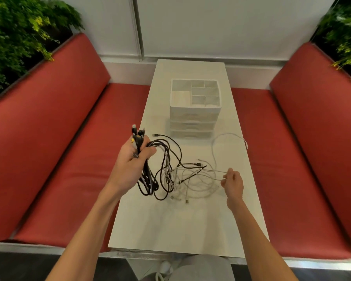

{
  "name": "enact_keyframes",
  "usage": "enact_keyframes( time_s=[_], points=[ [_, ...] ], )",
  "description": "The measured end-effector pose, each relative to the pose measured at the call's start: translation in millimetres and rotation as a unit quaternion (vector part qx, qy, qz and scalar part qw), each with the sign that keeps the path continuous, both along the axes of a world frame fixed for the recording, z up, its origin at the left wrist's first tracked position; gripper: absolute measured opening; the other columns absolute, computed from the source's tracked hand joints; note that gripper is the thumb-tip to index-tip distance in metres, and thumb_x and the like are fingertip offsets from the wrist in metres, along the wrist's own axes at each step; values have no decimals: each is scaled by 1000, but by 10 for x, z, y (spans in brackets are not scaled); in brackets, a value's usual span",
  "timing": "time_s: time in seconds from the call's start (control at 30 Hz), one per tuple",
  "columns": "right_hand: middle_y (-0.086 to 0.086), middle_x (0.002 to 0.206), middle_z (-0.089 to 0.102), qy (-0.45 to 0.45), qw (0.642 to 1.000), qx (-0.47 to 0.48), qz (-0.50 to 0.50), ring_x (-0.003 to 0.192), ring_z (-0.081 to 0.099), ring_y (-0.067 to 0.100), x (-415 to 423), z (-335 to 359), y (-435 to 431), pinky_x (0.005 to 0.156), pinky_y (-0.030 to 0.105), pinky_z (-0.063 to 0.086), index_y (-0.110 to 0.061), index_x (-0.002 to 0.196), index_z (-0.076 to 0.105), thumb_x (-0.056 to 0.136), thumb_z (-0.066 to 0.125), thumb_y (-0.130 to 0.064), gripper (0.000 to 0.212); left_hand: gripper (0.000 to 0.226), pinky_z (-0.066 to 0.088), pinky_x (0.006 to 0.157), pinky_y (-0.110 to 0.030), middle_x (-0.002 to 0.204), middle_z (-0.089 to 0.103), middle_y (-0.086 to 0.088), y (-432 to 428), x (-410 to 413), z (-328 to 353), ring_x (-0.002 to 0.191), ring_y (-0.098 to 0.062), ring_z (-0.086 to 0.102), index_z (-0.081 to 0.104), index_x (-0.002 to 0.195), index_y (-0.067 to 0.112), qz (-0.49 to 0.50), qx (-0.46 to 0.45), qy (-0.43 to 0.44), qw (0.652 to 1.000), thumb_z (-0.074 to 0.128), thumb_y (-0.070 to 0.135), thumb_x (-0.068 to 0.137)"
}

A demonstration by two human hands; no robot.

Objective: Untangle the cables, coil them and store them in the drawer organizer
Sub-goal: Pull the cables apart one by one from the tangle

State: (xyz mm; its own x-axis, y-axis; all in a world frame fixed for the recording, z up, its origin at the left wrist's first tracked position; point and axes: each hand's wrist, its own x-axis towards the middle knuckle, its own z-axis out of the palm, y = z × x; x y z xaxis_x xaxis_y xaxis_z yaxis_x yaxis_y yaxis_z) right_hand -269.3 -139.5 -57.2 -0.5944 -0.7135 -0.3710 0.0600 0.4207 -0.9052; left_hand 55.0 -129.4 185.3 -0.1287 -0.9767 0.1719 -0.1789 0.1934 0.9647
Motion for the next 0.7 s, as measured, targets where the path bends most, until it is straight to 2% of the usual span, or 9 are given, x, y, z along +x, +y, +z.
enact_keyframes(
  time_s=[0.07, 0.13, 0.2, 0.23, 0.3, 0.37, 0.43, 0.53, 0.7],
  points=[
    [7, 107, 69, 113, 990, 9, 88, 83, 69, 24, 47, -13, 35, 84, 45, 56, -19, 104, 60, 111, 44, -52, 37, 39, 26, 62, -28, 72, 25, -10, -61, -68, 50, 67, -25, 25, 28, 73, 10, -26, -7, -10, 1000, 59, 2, 96],
    [11, 125, 63, 249, 953, 62, 162, 99, 65, 32, 117, 74, 44, 91, 49, 52, -23, 113, 59, 111, 41, -48, 30, 39, 27, 62, -27, 73, 25, -16, -116, -126, 98, 68, -31, 25, 28, 73, 7, -50, -17, -26, 998, 59, -1, 96],
    [5, 141, 55, 338, 921, 66, 183, 115, 58, 36, 236, 319, 53, 100, 51, 47, -29, 126, 61, 111, 45, -44, 27, 39, 28, 62, -28, 72, 27, -7, -163, -169, 137, 67, -23, 27, 30, 74, 10, -61, -23, -44, 997, 59, -2, 98],
    [-2, 143, 55, 333, 922, 9, 197, 120, 56, 33, 329, 511, 58, 103, 50, 46, -32, 129, 62, 109, 49, -43, 26, 41, 28, 63, -28, 72, 29, 2, -190, -187, 155, 67, -17, 29, 31, 75, 14, -64, -26, -53, 996, 60, -2, 99],
    [-16, 141, 58, 201, 932, -135, 268, 127, 55, 20, 569, 977, 86, 106, 40, 47, -40, 133, 61, 103, 58, -41, 31, 44, 30, 65, -28, 72, 31, 13, -249, -231, 201, 68, -11, 31, 32, 75, 20, -67, -33, -67, 995, 61, -3, 100],
    [-22, 143, 59, 154, 888, -205, 383, 134, 53, 11, 811, 1323, 106, 109, 33, 43, -42, 140, 55, 102, 61, -36, 40, 45, 31, 66, -29, 73, 32, 14, -305, -299, 301, 68, -10, 32, 32, 76, 23, -78, -43, -71, 994, 61, -1, 100],
    [-23, 135, 63, 181, 859, -208, 431, 131, 55, 10, 994, 1406, 42, 109, 37, 44, -43, 136, 53, 106, 60, -35, 32, 45, 31, 67, -28, 73, 31, 13, -345, -377, 453, 68, -10, 32, 33, 76, 25, -87, -61, -60, 993, 61, -1, 100],
    [-17, 112, 61, 247, 865, -204, 386, 110, 58, 15, 1115, 1259, -107, 97, 48, 50, -40, 118, 56, 104, 55, -41, 14, 46, 31, 67, -28, 72, 30, 13, -380, -469, 673, 67, -12, 31, 33, 76, 26, -94, -83, -39, 991, 62, -1, 100],
    [-10, 107, 57, 232, 885, -218, 339, 104, 57, 11, 1035, 921, -258, 91, 35, 49, -35, 111, 60, 114, 47, -40, 14, 43, 31, 68, -31, 72, 29, 4, -416, -506, 813, 66, -18, 29, 31, 74, 21, -100, -104, -10, 989, 61, 1, 99]
  ],
)
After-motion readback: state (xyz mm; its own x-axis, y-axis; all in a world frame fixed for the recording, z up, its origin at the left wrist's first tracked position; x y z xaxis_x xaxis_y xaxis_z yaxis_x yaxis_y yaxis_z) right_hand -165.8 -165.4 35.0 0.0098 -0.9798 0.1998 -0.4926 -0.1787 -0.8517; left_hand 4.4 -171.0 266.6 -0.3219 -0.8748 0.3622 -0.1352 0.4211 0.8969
